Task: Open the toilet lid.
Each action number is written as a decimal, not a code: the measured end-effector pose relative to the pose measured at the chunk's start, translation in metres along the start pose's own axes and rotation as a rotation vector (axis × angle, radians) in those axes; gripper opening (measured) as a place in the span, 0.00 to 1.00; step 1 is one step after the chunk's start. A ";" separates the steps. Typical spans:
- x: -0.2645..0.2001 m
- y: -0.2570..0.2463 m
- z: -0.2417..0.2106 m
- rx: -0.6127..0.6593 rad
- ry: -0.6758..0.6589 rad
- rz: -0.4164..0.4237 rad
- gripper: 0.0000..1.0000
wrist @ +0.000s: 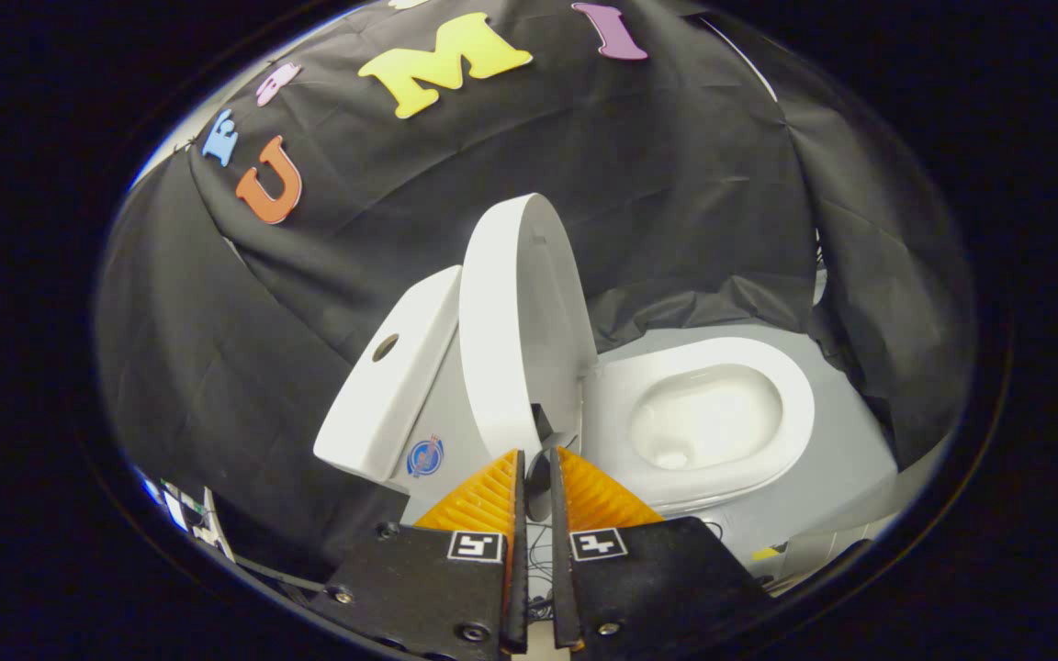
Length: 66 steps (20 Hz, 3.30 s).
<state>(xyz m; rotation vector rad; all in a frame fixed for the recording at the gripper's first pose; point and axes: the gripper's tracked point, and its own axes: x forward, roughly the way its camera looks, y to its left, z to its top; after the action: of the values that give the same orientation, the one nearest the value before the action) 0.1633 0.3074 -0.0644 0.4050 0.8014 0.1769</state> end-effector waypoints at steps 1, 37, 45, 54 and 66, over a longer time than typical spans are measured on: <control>0.001 0.004 -0.001 -0.005 0.000 0.003 0.17; 0.045 0.095 -0.030 -0.169 0.048 0.064 0.19; 0.049 0.102 -0.033 -0.234 0.057 0.056 0.19; 0.047 0.101 -0.030 -0.269 0.057 0.029 0.19; 0.028 0.107 -0.037 -0.250 0.084 0.126 0.21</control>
<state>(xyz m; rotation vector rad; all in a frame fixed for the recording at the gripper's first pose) 0.1556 0.4234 -0.0613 0.2127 0.8249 0.4093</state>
